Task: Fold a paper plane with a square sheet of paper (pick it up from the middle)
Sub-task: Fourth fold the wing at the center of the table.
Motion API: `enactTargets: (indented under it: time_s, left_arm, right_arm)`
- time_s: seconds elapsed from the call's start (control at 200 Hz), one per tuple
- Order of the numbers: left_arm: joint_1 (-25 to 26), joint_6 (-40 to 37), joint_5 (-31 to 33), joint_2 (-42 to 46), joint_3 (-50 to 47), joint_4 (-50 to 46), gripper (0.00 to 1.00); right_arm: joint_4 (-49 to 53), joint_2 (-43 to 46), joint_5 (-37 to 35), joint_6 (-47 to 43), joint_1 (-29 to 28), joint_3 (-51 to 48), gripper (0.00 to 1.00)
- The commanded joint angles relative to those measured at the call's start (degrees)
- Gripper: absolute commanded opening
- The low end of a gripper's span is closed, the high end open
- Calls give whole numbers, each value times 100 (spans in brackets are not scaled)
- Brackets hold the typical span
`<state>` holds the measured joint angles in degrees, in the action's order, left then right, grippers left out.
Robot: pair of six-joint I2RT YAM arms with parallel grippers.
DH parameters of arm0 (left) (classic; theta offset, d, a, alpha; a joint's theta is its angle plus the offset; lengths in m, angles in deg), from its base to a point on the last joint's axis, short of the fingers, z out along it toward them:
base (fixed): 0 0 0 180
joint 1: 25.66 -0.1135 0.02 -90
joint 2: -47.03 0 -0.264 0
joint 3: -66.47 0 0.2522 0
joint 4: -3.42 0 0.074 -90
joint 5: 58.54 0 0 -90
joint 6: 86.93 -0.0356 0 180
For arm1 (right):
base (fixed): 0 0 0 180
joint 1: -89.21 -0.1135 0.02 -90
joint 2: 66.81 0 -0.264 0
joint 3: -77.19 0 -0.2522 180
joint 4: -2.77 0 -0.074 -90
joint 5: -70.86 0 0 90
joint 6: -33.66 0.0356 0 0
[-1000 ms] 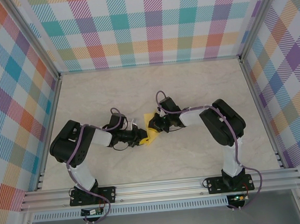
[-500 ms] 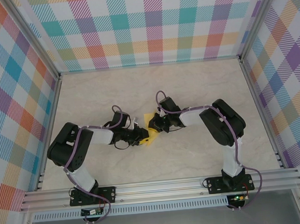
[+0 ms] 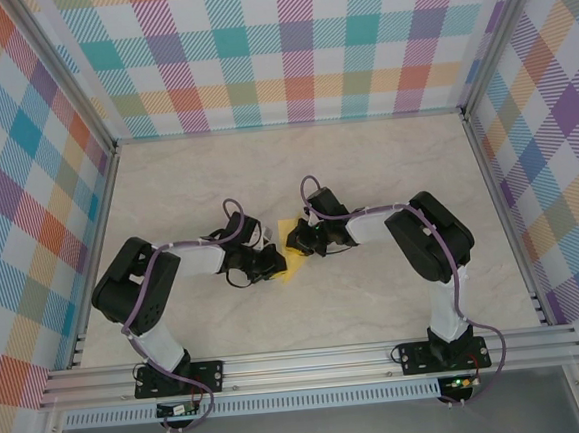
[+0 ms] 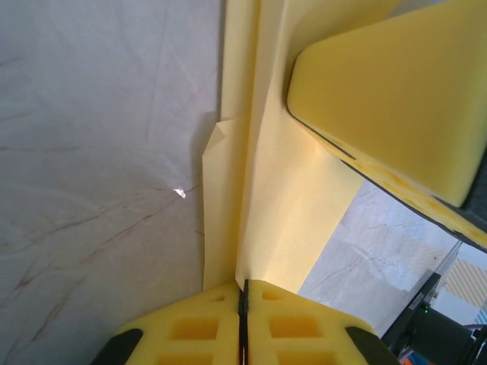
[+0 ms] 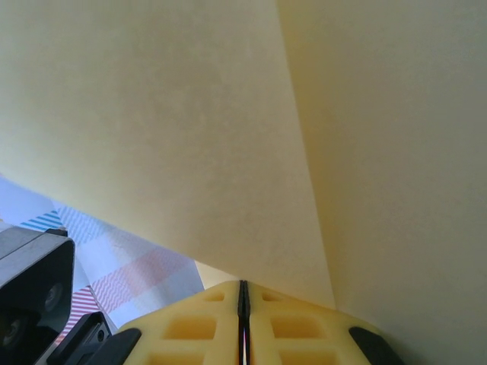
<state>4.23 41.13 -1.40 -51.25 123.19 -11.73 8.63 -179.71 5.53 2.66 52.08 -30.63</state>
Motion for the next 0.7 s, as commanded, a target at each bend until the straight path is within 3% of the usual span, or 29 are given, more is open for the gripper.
enactTargets:
  time_s: [0.0,0.1,0.44,0.695]
  left_arm:
    - [34,0,656,-70,-312,-795,6]
    - [37,113,847,59,-415,-827,6]
    - [86,124,965,239,-412,-980,20]
    - [122,122,962,426,-509,-1002,20]
  right_arm:
    - [508,-232,-136,-179,30,-23,10]
    - [482,-280,-73,-187,30,-8,10]
    - [606,-329,-77,-201,30,100,10]
    - [635,-337,-79,-188,30,119,10]
